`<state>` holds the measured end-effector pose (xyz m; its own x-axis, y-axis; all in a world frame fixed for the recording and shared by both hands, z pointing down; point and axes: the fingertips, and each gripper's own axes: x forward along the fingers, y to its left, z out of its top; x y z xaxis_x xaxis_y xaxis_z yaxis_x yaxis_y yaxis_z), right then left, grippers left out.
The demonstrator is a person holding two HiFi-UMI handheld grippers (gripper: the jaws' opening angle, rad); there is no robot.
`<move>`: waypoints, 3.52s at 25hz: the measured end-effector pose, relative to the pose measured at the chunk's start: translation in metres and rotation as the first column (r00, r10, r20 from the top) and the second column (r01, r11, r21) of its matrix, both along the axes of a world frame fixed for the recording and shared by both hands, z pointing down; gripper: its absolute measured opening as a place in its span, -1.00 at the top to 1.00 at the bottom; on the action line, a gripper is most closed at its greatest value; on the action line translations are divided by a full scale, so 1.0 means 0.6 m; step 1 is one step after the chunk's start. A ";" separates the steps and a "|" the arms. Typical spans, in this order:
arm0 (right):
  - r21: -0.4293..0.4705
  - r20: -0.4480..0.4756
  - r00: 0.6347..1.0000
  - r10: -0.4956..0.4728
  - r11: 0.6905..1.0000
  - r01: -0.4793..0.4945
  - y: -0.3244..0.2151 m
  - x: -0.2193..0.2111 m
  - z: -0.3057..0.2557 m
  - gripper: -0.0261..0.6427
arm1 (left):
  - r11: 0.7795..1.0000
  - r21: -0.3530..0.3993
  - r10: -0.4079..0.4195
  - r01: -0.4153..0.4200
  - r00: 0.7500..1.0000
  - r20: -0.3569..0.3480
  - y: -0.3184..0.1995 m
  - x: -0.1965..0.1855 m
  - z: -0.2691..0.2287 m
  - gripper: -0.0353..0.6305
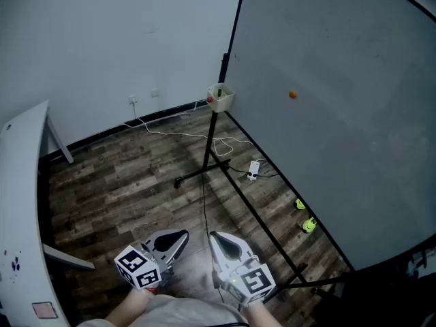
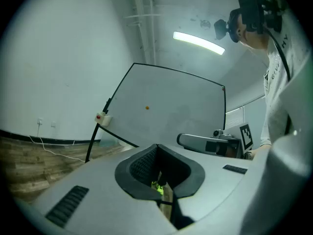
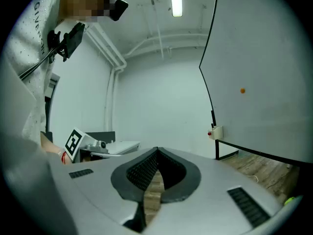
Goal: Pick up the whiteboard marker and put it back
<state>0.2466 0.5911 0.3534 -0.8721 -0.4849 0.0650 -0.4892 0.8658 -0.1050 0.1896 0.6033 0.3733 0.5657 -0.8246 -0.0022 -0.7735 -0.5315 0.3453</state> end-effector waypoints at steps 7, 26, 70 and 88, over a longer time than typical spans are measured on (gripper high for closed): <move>0.020 0.010 0.999 0.049 0.999 -0.049 -0.028 -0.049 -0.003 0.87 | 0.998 0.040 -0.042 0.040 0.999 0.031 -0.035 -0.062 -0.005 0.85; -0.021 -0.022 0.997 0.071 0.997 -0.071 -0.183 -0.133 0.045 0.86 | 0.990 0.098 -0.112 0.106 0.992 0.062 -0.162 -0.173 0.007 0.85; 0.011 -0.037 0.997 0.070 0.998 -0.069 -0.827 -0.277 0.050 0.86 | 0.994 0.099 -0.045 0.039 0.997 0.055 -0.869 -0.263 0.011 0.85; 0.040 -0.073 0.940 0.333 0.943 -0.331 -1.111 -0.350 0.037 0.85 | 0.988 0.071 0.134 -0.137 0.990 0.047 -1.139 -0.350 0.006 0.85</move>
